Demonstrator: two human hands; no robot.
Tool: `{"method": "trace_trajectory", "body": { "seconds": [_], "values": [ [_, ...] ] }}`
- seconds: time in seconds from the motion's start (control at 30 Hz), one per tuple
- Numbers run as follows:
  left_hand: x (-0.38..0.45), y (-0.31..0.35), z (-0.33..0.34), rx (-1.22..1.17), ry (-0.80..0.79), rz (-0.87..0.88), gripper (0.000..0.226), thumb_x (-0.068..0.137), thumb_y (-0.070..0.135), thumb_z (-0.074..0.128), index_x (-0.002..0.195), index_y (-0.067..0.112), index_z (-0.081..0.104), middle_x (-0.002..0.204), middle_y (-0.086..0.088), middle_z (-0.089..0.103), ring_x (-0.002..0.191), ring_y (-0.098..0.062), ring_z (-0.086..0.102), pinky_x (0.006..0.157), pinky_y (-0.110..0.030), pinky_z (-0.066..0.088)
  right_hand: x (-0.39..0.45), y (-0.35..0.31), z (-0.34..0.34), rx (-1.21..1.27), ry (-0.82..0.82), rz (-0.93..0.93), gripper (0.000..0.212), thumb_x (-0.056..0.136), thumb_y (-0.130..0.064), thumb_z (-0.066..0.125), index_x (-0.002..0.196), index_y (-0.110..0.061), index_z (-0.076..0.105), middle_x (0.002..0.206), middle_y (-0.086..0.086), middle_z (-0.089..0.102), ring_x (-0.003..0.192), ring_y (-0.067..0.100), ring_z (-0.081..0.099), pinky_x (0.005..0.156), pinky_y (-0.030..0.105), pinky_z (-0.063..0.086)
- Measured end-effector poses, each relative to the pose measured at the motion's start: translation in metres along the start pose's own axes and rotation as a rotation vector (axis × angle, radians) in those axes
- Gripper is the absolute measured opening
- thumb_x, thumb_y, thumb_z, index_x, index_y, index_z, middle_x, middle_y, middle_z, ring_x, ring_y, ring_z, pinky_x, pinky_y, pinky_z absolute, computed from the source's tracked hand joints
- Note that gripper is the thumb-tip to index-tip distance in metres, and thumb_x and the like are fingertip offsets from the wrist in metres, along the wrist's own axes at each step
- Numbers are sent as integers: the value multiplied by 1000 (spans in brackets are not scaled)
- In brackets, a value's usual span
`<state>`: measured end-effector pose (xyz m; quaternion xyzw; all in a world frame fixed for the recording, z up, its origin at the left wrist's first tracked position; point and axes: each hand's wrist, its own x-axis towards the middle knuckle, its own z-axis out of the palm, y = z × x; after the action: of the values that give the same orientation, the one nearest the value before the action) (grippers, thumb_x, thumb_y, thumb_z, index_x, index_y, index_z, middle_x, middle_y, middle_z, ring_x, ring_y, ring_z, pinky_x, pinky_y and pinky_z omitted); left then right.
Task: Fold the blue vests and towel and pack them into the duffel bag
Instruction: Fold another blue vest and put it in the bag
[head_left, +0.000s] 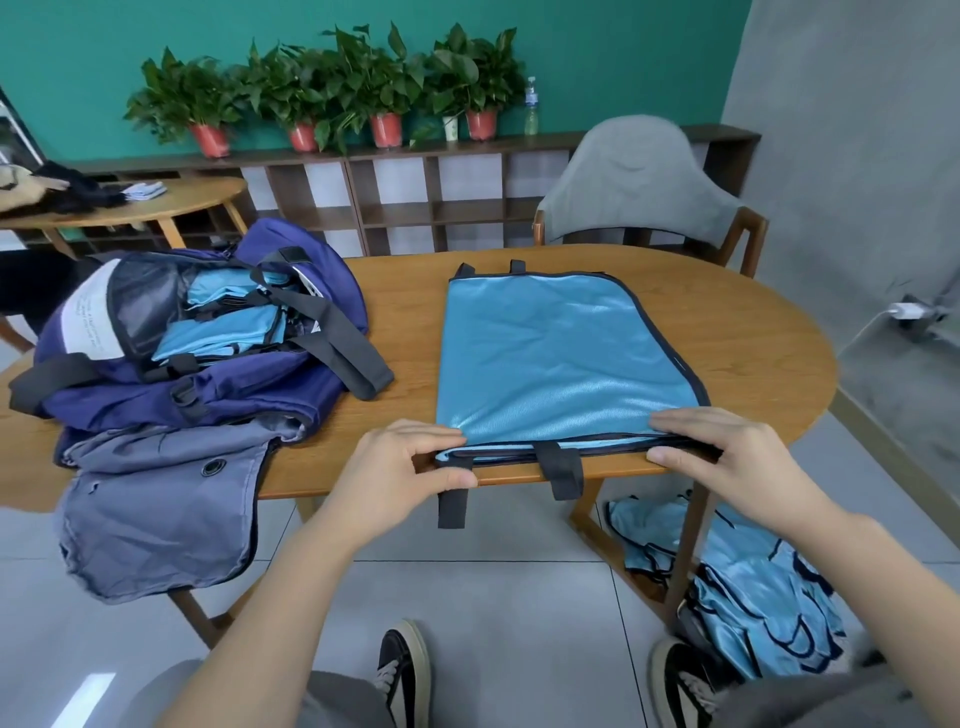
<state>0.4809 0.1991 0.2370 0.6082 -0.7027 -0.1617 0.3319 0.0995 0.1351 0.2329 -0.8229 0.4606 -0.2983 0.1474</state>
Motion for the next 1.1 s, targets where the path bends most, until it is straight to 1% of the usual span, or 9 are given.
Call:
{"method": "trace_trajectory", "body": {
  "seconds": [0.07,0.27,0.4,0.47,0.53,0.73,0.87,0.97,1.1],
  "values": [
    [-5,2,1,21,5,0,57,58,61,82,108,33,78,107,37,62,114,9,55,104,-15,36,-8,0,0,31,23,-15,55,74,-53,75,121,-25,73,126,-19,65,125,-11,50,110,9,32],
    [-24,13,9,-13,155,13,21,66,25,92,85,25,82,86,27,70,98,-1,60,88,-16,44,-21,-2,0,63,105,-67,35,83,-54,72,101,-25,80,107,-16,73,109,-3,63,100,26,48],
    [-29,30,2,-98,174,-12,17,78,20,85,79,32,72,94,24,71,100,3,63,91,-23,46,-25,-18,-8,132,79,50,18,82,-39,72,95,-26,76,92,-14,72,88,-8,62,74,12,47],
    [-28,44,-7,-185,148,-55,18,87,22,77,80,34,66,82,15,73,79,-2,64,77,-29,48,-24,-28,-18,198,44,87,5,86,-35,74,88,-30,74,81,-11,73,76,0,64,63,15,45],
    [-25,60,-19,-272,170,-51,19,90,19,74,83,34,65,72,7,70,66,-6,57,66,-31,43,-20,-39,-33,299,73,83,6,85,-33,76,88,-28,77,80,-7,75,75,6,66,67,23,49],
    [17,86,-41,-484,171,-43,13,89,9,74,91,22,73,86,0,78,79,-11,71,74,-27,56,27,-50,-63,466,201,141,10,78,-28,82,85,-21,79,82,-9,77,73,4,70,67,19,55],
    [67,62,-28,-318,158,-100,13,94,10,68,99,21,72,85,15,76,79,2,70,71,-13,52,75,-26,-53,400,166,210,10,82,-31,81,85,-22,79,80,-10,76,68,2,68,60,13,50],
    [89,29,-7,-247,103,-180,15,95,15,68,106,25,70,94,13,77,90,-2,72,89,-32,57,93,2,-28,328,96,290,11,83,-37,79,88,-27,77,83,-9,76,75,8,70,69,25,56],
    [90,11,9,-180,114,-239,11,94,24,70,105,26,72,91,15,77,91,-4,71,92,-37,55,98,18,-13,201,-16,308,5,85,-38,77,84,-38,72,88,-18,73,76,-6,65,68,12,50]
  ]
}}
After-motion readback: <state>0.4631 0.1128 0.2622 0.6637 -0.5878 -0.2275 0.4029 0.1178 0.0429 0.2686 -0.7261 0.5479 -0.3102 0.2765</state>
